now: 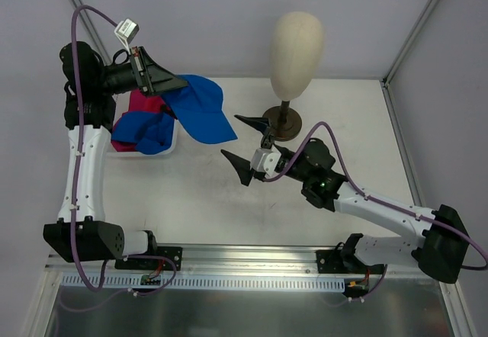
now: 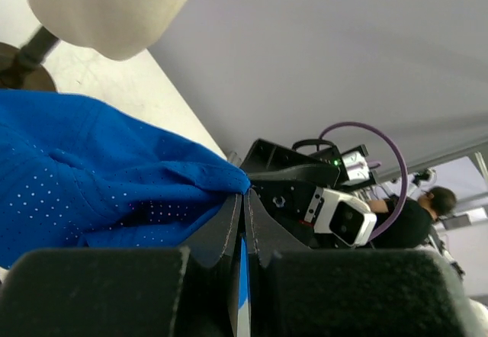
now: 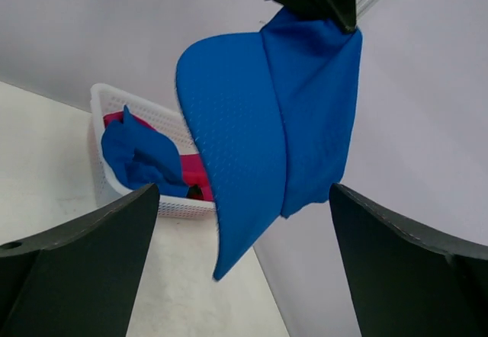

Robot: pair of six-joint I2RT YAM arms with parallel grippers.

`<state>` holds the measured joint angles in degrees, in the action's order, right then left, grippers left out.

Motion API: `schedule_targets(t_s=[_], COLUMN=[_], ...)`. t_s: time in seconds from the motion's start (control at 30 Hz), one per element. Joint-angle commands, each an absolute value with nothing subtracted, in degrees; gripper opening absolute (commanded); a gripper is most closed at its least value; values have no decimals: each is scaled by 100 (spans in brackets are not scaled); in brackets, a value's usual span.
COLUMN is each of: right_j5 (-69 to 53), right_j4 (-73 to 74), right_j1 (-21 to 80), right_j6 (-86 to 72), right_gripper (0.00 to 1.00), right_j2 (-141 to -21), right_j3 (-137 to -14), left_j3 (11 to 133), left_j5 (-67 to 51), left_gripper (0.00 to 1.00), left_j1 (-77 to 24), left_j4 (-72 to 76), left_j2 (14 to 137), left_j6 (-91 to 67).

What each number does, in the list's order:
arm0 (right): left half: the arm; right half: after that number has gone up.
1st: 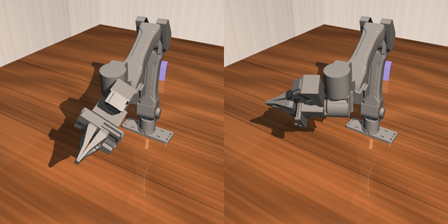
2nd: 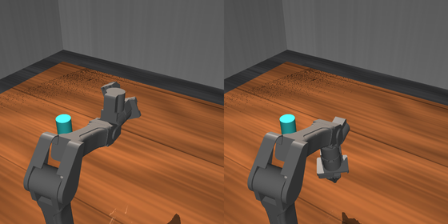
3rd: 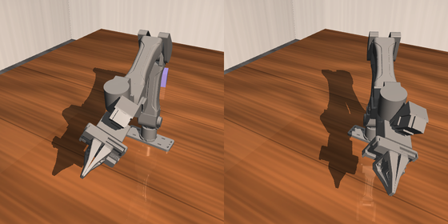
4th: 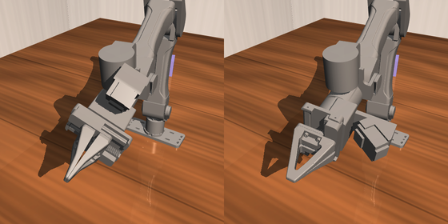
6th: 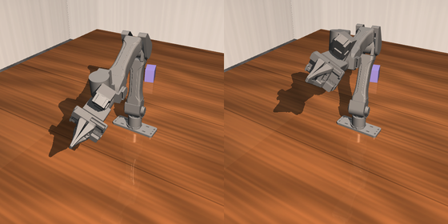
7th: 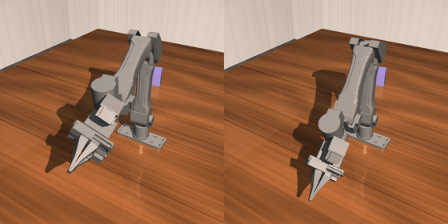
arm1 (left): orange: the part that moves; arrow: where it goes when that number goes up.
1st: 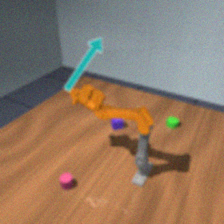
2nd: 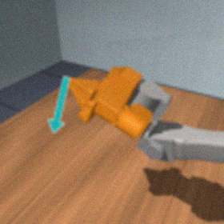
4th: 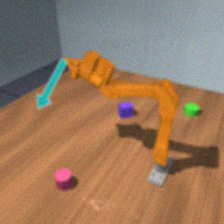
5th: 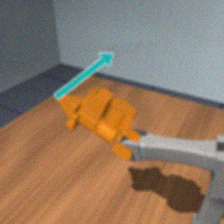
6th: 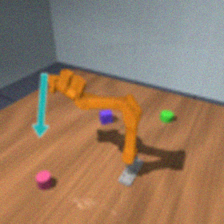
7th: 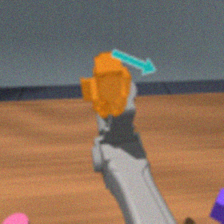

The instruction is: Stack the hats

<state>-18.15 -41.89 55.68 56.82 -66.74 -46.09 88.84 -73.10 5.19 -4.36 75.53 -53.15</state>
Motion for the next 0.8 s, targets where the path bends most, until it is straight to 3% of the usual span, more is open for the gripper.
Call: schedule_targets(t_s=[0.0,0.1,0.13,0.17,0.2,0.27,0.3,0.37,0.47,0.5,0.53,0.57,0.6,0.63,0.77], right_j5=[-1547,-1337,-1266,-1153,-1108,-1037,-1011,-784,-432,-378,-352,-352,-395,-448,-772], right_j4=[-4914,-4790,-4790,-4790,-4781,-4703,-4624,-4194,-3571,-3377,-3105,-2476,-2096,-1056,1406], right_j1=[5590,5590,5590,5590,5590,5590,5590,5590,5555,5529,5528,5528,5528,5528,5528], right_j6=[5713,5660,5660,5643,5625,5625,5634,5616,5432,5379,5327,5196,5133,5098,4992], right_gripper=[100,93,79,70,54,38,18,2,1,0,0,0,0,0,0], right_j2=[-6828,-6890,-6899,-6891,-6838,-6733,-6672,-6469,-6206,-6135,-6074,-5951,-5907,-5889,-6073], right_j3=[-5228,-5379,-5405,-5414,-5414,-5370,-5370,-5422,-5554,-5607,-5686,-5791,-6053,-6264,-7328], left_j3=[8596,8341,8280,8175,8122,7981,7954,8015,8418,8577,8752,9232,9516,9753,10152], left_j5=[-7567,-7559,-7559,-7576,-7576,-7585,-7550,-7445,-7296,-6938,-6752,-6532,-6191,-5596,-4643], left_gripper=[0,0,0,0,0,0,0,5,33,46,70,86,94,98,97], left_j1=[300,88,44,35,44,44,53,79,114,149,158,158,167,167,53], left_j4=[1362,1512,1529,1547,1547,1556,1547,1302,346,-640,-1051,-1525,-2095,-2779,-3409], left_j2=[7182,7005,6961,6917,6856,6803,6733,6689,6653,6601,6574,6566,6600,6618,6505], left_j6=[-6566,-6566,-6548,-6530,-6530,-6469,-6425,-6127,-5145,-4680,-3666,-3047,-2354,-1303,682])
